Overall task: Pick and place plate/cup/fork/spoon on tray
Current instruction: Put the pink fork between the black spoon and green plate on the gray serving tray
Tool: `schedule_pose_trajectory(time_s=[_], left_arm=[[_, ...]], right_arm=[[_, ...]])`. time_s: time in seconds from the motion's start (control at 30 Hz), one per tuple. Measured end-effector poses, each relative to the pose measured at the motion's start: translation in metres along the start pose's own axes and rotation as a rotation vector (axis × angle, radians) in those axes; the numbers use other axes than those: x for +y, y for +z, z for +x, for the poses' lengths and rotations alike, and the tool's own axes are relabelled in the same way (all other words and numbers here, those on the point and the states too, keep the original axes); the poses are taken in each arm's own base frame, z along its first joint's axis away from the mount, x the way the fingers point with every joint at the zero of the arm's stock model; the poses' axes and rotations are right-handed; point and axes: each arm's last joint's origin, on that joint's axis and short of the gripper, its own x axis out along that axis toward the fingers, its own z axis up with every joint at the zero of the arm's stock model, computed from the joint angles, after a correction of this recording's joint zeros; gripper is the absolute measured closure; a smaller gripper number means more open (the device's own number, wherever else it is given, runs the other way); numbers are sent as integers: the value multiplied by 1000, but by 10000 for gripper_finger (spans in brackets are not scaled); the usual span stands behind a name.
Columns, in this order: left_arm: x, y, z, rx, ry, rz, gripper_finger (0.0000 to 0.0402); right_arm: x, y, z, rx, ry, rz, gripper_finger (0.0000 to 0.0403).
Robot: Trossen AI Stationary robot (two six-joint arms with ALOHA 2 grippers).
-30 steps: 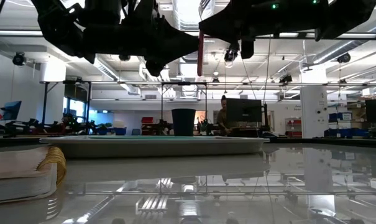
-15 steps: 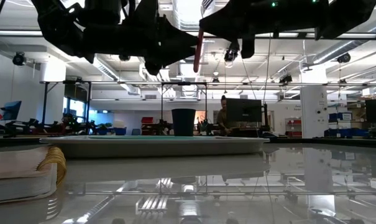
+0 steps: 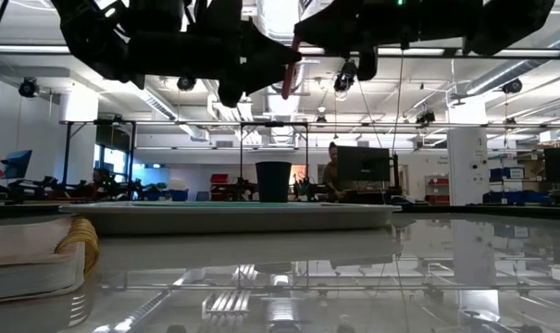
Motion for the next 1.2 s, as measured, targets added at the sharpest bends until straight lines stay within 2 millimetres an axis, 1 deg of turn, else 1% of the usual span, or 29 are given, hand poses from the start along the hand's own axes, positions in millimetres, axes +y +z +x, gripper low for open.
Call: schedule_pose_trajectory(time_s=[0.1, 0.17, 0.23, 0.37, 0.4, 0.5, 0.6, 0.67, 0.73, 0.83, 0.9, 1.0, 1.1, 1.2], left_arm=[[0, 0, 0, 0, 9, 1, 243], [1, -1, -1, 4, 20, 4, 257], [1, -3, -1, 15, 26, 4, 284], [0, -6, -2, 47, 24, 5, 363], [0, -7, -2, 53, 26, 5, 371], [0, -7, -2, 54, 26, -12, 370], [-1, -8, -2, 61, 21, -20, 370], [-1, -8, -2, 67, 4, -33, 370], [-2, -8, -2, 73, -35, -55, 385], [-4, -8, -3, 90, -101, -82, 391], [-5, -8, -6, 111, -138, -104, 391], [-6, -5, -12, 135, -171, -135, 391], [-7, -1, -17, 190, -194, -183, 391], [-7, 3, -25, 263, -183, -219, 391]], right_arm=[[3, -7, 6, 11, -1, -9, 380], [4, -10, 9, 20, -5, -18, 380], [6, -13, 13, 23, -5, -19, 380], [7, -16, 17, 30, -13, -22, 380], [7, -16, 17, 32, -16, -24, 380], [7, -16, 17, 32, -29, -24, 379], [7, -16, 16, 53, -27, -10, 362], [7, -16, 16, 65, -26, -4, 338], [7, -16, 15, 77, -15, 4, 309], [8, -15, 13, 117, 45, 16, 266], [8, -11, 11, 142, 72, 27, 243], [6, -2, 5, 188, 76, 9, 219], [3, 6, -3, 263, 115, -29, 206], [1, 16, -12, 307, 136, -47, 203]])
